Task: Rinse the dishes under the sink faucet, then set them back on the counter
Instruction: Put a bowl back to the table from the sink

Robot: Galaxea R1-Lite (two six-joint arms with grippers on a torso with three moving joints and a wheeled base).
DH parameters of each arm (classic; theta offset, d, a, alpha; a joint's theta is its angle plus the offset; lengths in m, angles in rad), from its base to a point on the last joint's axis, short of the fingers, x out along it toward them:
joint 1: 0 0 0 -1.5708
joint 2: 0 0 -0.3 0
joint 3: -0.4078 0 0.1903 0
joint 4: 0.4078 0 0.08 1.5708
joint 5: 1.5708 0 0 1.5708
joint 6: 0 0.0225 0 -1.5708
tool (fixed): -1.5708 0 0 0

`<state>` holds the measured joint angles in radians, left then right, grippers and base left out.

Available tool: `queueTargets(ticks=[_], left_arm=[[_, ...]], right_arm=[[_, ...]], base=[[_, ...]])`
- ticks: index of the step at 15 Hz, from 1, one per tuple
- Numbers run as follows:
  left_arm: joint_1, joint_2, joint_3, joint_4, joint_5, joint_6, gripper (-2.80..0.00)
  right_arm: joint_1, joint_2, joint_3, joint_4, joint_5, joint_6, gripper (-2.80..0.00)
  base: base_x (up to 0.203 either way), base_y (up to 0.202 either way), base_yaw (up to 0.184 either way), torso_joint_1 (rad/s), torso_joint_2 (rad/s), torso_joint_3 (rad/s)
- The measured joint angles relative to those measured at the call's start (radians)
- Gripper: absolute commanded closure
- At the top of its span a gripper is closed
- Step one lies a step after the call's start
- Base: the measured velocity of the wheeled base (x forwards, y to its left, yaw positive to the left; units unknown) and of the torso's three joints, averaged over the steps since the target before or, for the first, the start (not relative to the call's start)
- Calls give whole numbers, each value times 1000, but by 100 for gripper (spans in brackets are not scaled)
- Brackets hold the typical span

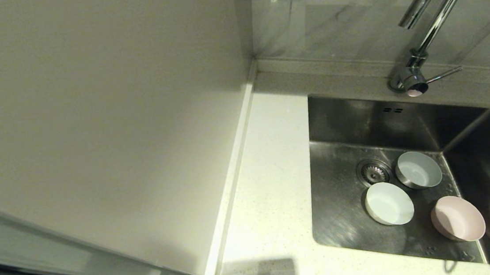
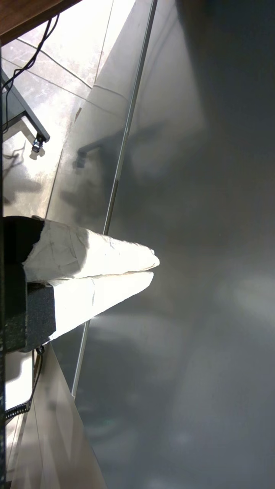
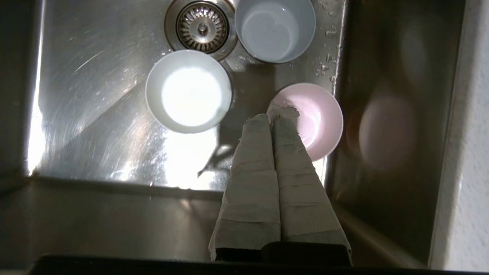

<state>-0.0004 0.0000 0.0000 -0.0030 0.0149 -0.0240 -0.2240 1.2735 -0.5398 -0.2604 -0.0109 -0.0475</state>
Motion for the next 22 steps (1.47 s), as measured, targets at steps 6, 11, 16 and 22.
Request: queueTargets(ticks=[6,11,16,22], left_arm=[[0,0,0,0,0,0,0],[0,0,0,0,0,0,0],[0,0,0,0,0,0,0],[0,0,0,0,0,1,0]], right_arm=[[25,131,-5,-103,-2,-3,0],[42,291,-81,-197,-7,11,0],[45,432,-194,-192,16,69,0],[45,576,-307,-197,7,63,0]], base=[[0,0,0,0,0,0],[0,0,0,0,0,0],[0,0,0,0,0,0],[0,0,0,0,0,0]])
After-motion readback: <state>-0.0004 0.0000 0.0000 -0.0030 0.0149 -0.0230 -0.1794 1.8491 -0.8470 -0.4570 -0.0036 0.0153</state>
